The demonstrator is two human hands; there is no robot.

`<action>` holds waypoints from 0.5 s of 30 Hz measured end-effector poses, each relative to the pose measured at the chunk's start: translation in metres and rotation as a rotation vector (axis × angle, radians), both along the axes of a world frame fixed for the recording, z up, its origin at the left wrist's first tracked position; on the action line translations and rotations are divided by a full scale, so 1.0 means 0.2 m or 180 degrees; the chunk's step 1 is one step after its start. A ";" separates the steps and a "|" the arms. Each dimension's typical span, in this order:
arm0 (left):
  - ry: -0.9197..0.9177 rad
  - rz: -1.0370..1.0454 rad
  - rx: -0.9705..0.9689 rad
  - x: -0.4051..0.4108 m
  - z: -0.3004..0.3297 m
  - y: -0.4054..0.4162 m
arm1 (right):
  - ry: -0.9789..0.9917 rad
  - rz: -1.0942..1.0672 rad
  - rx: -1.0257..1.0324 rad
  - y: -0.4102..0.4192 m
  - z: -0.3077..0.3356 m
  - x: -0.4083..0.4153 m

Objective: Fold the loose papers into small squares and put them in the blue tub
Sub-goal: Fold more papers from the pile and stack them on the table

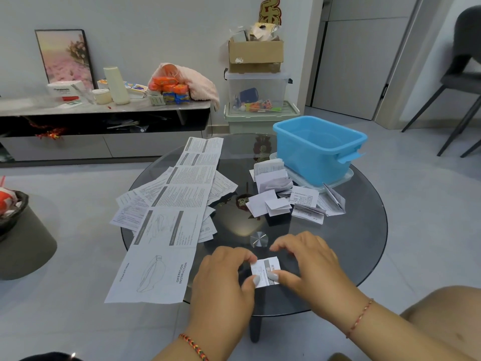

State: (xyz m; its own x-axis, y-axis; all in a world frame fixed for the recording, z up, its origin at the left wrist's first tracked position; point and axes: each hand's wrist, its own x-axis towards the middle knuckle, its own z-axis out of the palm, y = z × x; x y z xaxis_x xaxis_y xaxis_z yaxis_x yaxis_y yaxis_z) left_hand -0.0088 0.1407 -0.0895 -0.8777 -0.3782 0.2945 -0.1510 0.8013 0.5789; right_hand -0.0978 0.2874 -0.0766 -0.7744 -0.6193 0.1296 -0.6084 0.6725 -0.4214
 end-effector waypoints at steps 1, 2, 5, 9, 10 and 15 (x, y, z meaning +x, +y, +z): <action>0.0004 -0.0032 -0.0025 0.00 0.00 0.00 | 0.0018 0.0113 -0.0088 0.00 -0.01 0.00; 0.0023 -0.0061 -0.0068 0.00 0.00 0.00 | 0.0120 0.0229 -0.0187 0.00 -0.03 0.00; 0.0040 -0.0098 -0.0239 0.00 -0.02 -0.01 | 0.0567 0.0347 -0.0283 0.00 -0.06 0.02; 0.0320 -0.0444 -0.0881 0.02 -0.04 -0.03 | 0.0729 0.0734 -0.0191 0.03 -0.05 0.04; 0.0401 -0.0559 -0.0947 0.03 -0.05 -0.04 | 0.0766 0.0844 -0.0158 0.04 -0.05 0.04; 0.0915 -0.1167 -0.1284 0.08 -0.11 -0.06 | 0.0984 0.1257 -0.0078 0.09 -0.07 0.05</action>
State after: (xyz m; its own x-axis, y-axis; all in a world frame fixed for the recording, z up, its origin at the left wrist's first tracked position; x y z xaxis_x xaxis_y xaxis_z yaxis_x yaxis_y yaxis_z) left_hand 0.0081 0.1295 -0.1117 -0.7937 0.1237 0.5956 0.2930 0.9358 0.1961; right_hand -0.0876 0.3046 -0.0907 -0.4045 -0.8513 0.3342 -0.9134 0.3578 -0.1941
